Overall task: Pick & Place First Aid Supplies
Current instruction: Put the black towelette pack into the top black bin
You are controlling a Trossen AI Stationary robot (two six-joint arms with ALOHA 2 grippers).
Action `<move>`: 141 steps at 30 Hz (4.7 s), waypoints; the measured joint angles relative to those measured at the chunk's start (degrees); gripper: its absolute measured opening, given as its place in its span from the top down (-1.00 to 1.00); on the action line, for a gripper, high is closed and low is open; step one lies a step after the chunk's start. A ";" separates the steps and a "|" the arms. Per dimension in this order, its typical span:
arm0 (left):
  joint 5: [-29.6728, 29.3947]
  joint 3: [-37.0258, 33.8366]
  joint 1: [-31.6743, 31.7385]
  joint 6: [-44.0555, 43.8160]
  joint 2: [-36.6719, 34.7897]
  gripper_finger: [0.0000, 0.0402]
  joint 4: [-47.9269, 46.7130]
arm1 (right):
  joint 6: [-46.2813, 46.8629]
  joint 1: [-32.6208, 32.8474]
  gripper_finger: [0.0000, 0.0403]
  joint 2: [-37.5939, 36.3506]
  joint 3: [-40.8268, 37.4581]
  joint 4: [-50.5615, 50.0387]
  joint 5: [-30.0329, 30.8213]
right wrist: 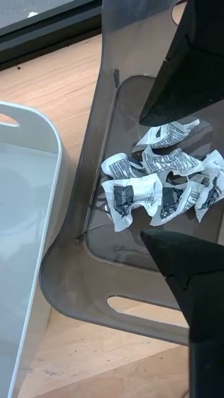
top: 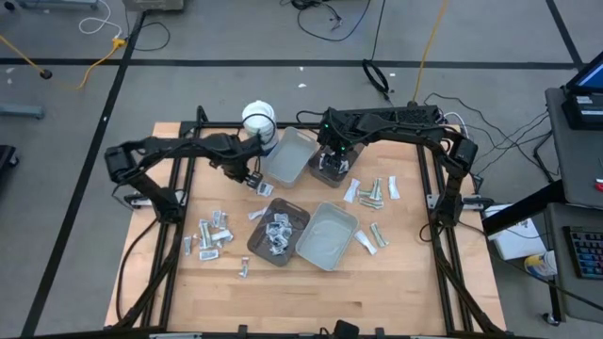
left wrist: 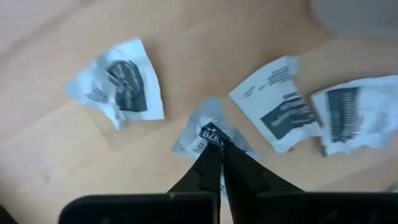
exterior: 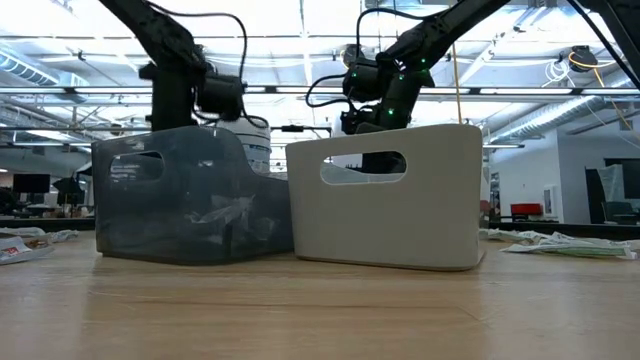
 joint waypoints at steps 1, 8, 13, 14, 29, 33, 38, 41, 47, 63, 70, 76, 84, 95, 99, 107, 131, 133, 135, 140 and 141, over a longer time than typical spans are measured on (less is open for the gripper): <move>0.05 0.00 -0.20 -0.02 -1.15 0.96 -0.10 | 0.00 0.00 -0.38 0.00 0.00 0.00 0.00; 4.67 0.04 -1.54 0.37 -8.13 0.97 -1.00 | -0.01 0.02 -0.38 0.00 0.00 0.04 0.00; 7.13 0.13 -2.92 0.03 -11.84 0.97 -2.86 | 0.11 0.02 -0.38 0.00 0.00 0.03 0.00; 7.35 0.15 -3.35 0.01 -12.33 0.97 -2.94 | 0.11 0.02 -0.38 0.00 0.00 0.04 0.00; 14.38 0.17 -9.72 8.75 -15.25 0.99 16.87 | -0.30 1.65 -0.38 -1.46 0.00 3.53 -12.22; 14.42 0.17 -10.43 9.18 -15.25 0.99 25.60 | -3.11 3.27 -0.38 -3.21 -0.06 5.64 -16.58; 15.74 0.17 -10.37 9.69 -15.25 1.00 35.38 | -2.91 5.37 -0.38 -5.42 -0.04 9.82 -21.69; 16.15 0.17 -10.41 9.69 -15.25 1.00 40.39 | -2.85 6.53 -0.38 -6.68 -0.04 12.20 -22.73; 17.52 0.17 -10.62 8.38 -15.25 1.00 44.00 | -4.10 9.17 -0.38 -8.25 0.04 18.51 -24.12; 25.76 0.22 -12.55 2.23 -12.17 1.00 48.46 | -6.29 12.92 -0.38 -9.47 -0.04 19.21 -27.03; 26.43 0.22 -12.60 0.31 -12.17 1.00 48.72 | -8.28 14.95 -0.10 -9.49 -0.04 19.33 -26.77; 27.06 0.22 -12.67 -0.10 -12.19 1.00 48.41 | -8.83 15.68 0.49 -9.49 -0.02 19.17 -24.93; 26.14 0.22 -12.49 -1.18 -12.19 0.91 48.37 | -8.51 15.27 0.95 -9.49 -0.02 18.82 -25.42; 27.32 0.24 -12.40 -3.97 -12.28 0.84 49.05 | -7.34 15.09 1.00 -10.48 -0.04 18.04 -25.28; 26.65 0.26 -12.28 -4.99 -12.23 0.74 49.11 | -7.33 13.55 1.00 -12.36 -0.03 14.36 -25.59; 23.97 0.21 -10.59 -5.78 -12.24 0.24 48.67 | -5.63 9.43 1.00 -13.72 0.08 4.61 -22.39; 24.93 0.20 -10.08 -6.00 -12.19 0.21 48.92 | 0.35 1.97 1.00 -9.90 0.04 -8.33 4.81; 24.93 0.20 -10.08 -5.98 -12.19 0.22 48.91 | 0.83 1.75 1.00 -9.85 0.02 -8.41 4.71; 24.93 0.21 -10.08 -5.77 -12.19 0.22 48.91 | 0.97 1.44 1.00 -8.76 0.05 -7.18 4.62; 24.91 0.20 -10.08 -5.55 -12.19 0.22 48.88 | 1.12 0.79 1.00 -4.15 -0.08 -6.69 4.63; 24.91 0.21 -10.08 -5.55 -12.19 0.22 48.83 | 0.99 0.79 1.00 -3.25 0.01 -5.54 4.64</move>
